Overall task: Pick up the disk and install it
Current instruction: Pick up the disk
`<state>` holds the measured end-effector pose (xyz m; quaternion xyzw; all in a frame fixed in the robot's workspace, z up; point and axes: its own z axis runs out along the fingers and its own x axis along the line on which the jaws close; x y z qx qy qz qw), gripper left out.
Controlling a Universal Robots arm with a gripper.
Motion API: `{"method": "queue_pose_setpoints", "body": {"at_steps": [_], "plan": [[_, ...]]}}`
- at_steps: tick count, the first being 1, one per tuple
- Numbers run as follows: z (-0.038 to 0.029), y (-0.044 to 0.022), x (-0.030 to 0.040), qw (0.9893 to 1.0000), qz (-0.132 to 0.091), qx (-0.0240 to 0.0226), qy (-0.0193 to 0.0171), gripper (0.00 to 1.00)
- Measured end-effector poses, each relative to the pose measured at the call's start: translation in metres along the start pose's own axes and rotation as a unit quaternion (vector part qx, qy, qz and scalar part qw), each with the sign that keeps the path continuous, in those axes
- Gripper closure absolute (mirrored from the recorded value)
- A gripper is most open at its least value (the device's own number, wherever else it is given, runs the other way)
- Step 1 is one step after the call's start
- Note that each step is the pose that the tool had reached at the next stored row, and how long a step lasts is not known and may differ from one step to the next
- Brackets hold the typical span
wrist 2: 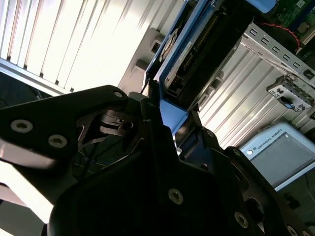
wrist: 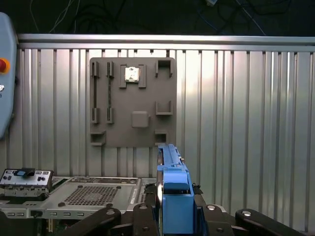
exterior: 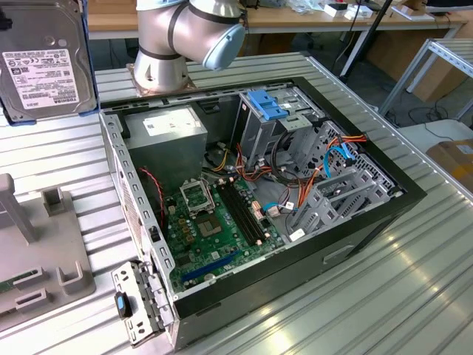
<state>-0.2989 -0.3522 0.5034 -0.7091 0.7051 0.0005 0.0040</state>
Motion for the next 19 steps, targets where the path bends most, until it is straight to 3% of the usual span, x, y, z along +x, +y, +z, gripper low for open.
{"method": "queue_pose_setpoints", "body": {"at_steps": [5,9,10,14,19], "plan": [[0.0001,-0.0178,0.0001,1.0,0.0,0.0,0.0,0.63],[0.0002,-0.037,0.0002,1.0,0.0,0.0,0.0,0.63],[0.0002,-0.0443,0.0002,1.0,0.0,0.0,0.0,0.63],[0.0002,-0.0552,0.0003,1.0,0.0,0.0,0.0,0.63],[0.0004,-0.0784,0.0004,1.0,0.0,0.0,0.0,0.63]]}}
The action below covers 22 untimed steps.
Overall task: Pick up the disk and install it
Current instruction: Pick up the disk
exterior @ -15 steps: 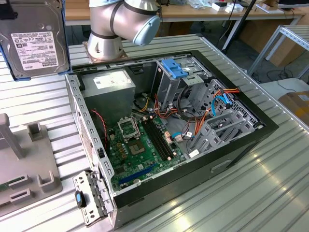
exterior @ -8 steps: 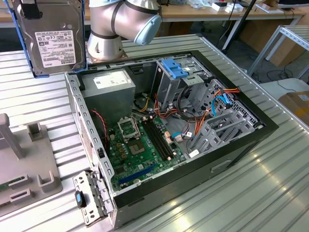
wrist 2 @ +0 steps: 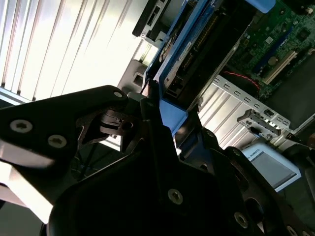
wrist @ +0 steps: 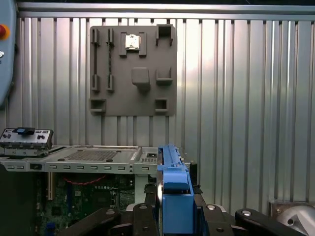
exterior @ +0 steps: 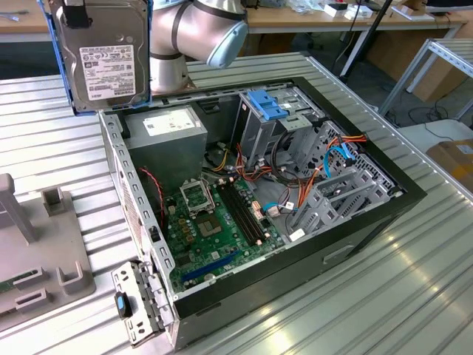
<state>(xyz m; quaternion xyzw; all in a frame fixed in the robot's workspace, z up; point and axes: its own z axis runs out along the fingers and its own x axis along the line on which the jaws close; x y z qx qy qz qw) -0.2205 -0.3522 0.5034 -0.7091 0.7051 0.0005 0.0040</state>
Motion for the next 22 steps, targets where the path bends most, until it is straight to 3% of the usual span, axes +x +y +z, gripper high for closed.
{"method": "queue_pose_setpoints", "body": {"at_steps": [1,5,10,18,22], "plan": [[0.0,-0.01,0.0001,1.0,0.0,0.0,0.0,0.63],[0.0001,-0.0398,0.0002,1.0,0.0,0.0,0.0,0.63],[0.0003,-0.0595,0.0004,1.0,0.0,0.0,0.0,0.63],[0.0003,-0.0607,0.0003,1.0,0.0,0.0,0.0,0.63],[0.0002,-0.0607,0.0066,1.0,0.0,0.0,0.0,0.63]]}}
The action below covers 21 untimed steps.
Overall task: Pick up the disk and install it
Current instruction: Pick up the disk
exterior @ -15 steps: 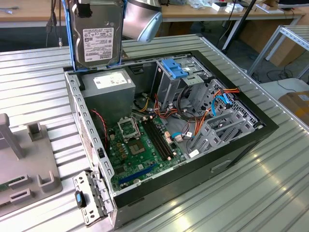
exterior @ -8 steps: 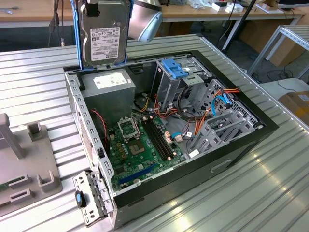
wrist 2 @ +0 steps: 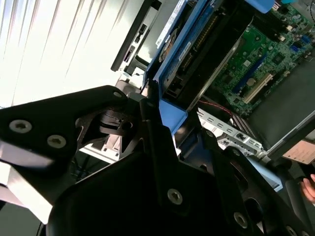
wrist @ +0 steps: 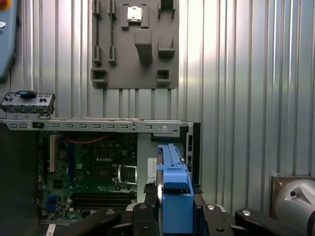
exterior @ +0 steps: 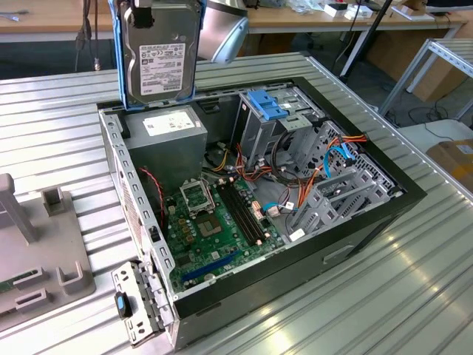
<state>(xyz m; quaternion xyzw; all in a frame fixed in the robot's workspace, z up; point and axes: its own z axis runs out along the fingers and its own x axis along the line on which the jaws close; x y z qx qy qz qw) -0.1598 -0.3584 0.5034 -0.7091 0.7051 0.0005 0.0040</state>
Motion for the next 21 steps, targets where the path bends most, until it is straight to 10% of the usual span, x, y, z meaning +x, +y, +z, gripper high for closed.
{"method": "queue_pose_setpoints", "body": {"at_steps": [10,21], "plan": [[-0.0003,-0.0008,0.0548,1.0,0.0,0.0,0.0,0.63],[-0.0004,-0.0011,0.0673,1.0,0.0,0.0,0.0,0.63]]}}
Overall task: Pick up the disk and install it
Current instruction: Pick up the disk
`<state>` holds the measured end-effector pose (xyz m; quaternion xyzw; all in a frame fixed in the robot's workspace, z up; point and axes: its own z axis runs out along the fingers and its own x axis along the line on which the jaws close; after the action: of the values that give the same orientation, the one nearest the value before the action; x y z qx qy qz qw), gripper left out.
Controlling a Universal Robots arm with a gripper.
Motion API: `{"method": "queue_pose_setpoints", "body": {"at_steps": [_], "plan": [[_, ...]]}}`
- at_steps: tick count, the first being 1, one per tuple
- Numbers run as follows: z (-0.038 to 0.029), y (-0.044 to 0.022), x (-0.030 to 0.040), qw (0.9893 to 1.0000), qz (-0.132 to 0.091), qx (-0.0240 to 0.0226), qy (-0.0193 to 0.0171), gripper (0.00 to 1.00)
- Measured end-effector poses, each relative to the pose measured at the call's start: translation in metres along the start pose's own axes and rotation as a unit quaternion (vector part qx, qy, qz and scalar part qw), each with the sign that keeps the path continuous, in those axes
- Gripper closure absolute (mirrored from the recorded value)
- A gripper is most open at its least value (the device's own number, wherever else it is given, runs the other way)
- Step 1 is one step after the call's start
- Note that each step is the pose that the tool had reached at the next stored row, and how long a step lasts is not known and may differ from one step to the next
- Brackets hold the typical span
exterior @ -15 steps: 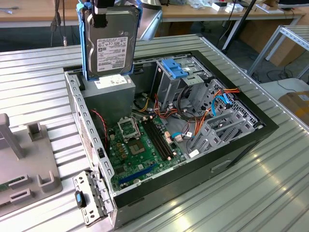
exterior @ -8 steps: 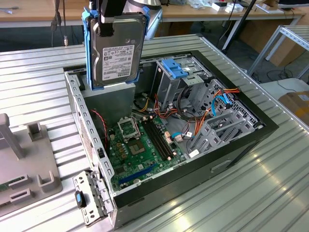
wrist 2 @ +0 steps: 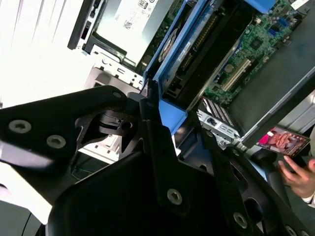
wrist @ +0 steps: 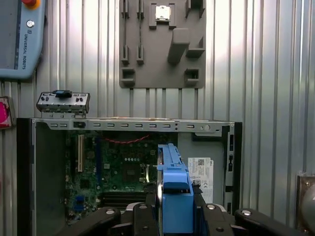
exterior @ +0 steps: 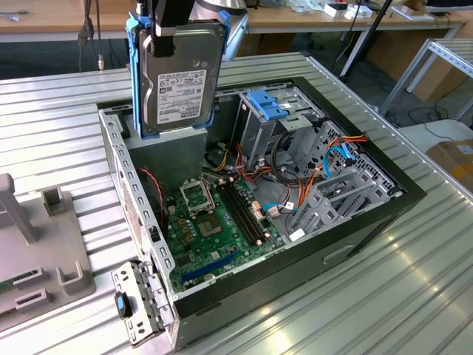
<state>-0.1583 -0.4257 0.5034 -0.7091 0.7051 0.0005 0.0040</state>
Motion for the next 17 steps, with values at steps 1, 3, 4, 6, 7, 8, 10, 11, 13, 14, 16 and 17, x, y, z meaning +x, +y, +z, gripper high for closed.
{"method": "queue_pose_setpoints", "body": {"at_steps": [1,3,4,6,7,8,10,11,13,14,16,17], "plan": [[0.0001,0.0,0.0068,1.0,0.0,0.0001,-0.0002,0.63],[0.0,0.0001,0.0186,1.0,0.0,0.0001,-0.0001,0.63],[0.0,0.0001,0.0207,1.0,0.0,0.0001,-0.0001,0.63],[-0.0001,0.0001,0.0251,1.0,0.0,0.0001,-0.0001,0.63],[-0.0001,0.0001,0.0258,1.0,0.0,0.0001,0.0,0.63],[-0.0001,0.0001,0.0262,1.0,0.0,0.0,-0.0001,0.63],[-0.0001,0.0001,0.029,1.0,0.0,0.0,-0.0001,0.63],[-0.0001,0.0001,0.0355,1.0,0.0,0.0001,-0.0001,0.63],[-0.0002,0.0001,0.0458,1.0,0.0,0.0001,-0.0001,0.63],[-0.0002,0.0001,0.0487,1.0,0.0,0.0001,-0.0001,0.63],[-0.0003,0.0001,0.0554,1.0,0.0,0.0,-0.0001,0.63],[-0.0003,0.0002,0.0612,1.0,0.0,0.0,-0.0001,0.63]]}}
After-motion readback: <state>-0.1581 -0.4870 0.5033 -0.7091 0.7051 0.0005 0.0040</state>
